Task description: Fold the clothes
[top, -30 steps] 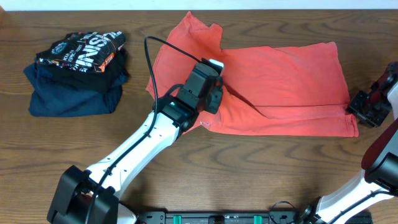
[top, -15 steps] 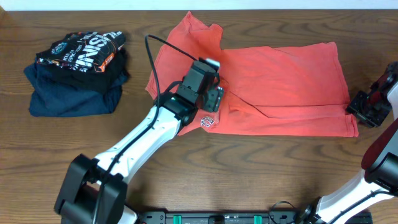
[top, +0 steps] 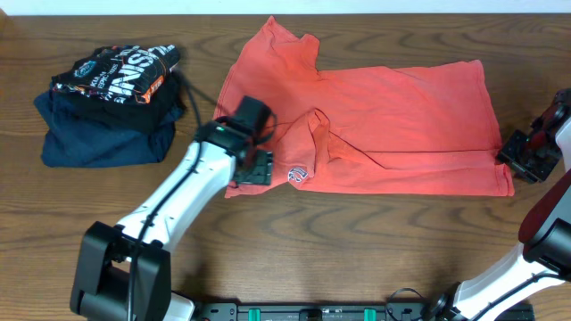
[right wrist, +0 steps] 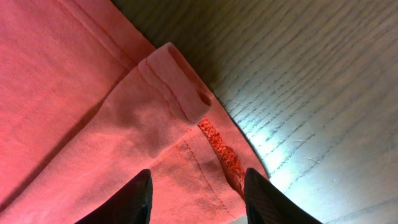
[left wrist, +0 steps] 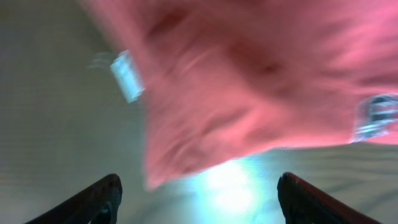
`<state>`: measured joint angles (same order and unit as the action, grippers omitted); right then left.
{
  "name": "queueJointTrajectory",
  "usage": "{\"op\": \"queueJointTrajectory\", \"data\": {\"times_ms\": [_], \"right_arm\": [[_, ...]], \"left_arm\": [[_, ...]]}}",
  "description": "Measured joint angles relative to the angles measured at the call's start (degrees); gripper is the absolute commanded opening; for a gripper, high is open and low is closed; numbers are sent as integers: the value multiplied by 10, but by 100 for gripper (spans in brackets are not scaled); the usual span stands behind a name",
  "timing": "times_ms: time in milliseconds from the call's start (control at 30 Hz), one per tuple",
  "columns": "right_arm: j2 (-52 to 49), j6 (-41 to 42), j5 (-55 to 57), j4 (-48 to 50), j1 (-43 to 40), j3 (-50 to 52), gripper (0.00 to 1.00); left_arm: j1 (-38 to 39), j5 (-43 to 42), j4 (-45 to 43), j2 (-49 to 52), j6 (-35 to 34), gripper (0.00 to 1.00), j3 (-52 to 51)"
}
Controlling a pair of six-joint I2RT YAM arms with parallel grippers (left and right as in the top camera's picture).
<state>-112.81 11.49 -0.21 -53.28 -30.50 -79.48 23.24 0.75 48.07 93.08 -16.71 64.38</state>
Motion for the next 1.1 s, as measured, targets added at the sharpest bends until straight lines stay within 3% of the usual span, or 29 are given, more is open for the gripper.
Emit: {"op": "queueJointTrajectory", "data": {"times_ms": [167,433,567,700,800,967,1000,1100], "right_arm": [[0,0,0,-1,0,0,46],[0,0,0,-7,0,0,46],[0,0,0,-7,0,0,46],[0,0,0,-7,0,0,46],[0,0,0,-7,0,0,46],[0,0,0,-6,0,0,46],[0,0,0,-6,0,0,46],[0,0,0,-6,0,0,46]], "left_arm": [[-33,1,14,-1,-38,95,-2],[-34,1,-31,-3,-54,96,-54],[-34,1,-70,-3,-60,81,-89],[-34,1,-108,-3,-59,75,-121],[-34,0,-129,-3,-62,60,-138],[-34,1,-165,-3,-55,59,-143],[-34,1,-169,-2,-54,51,-143],[-34,1,-170,5,-54,12,-143]]}}
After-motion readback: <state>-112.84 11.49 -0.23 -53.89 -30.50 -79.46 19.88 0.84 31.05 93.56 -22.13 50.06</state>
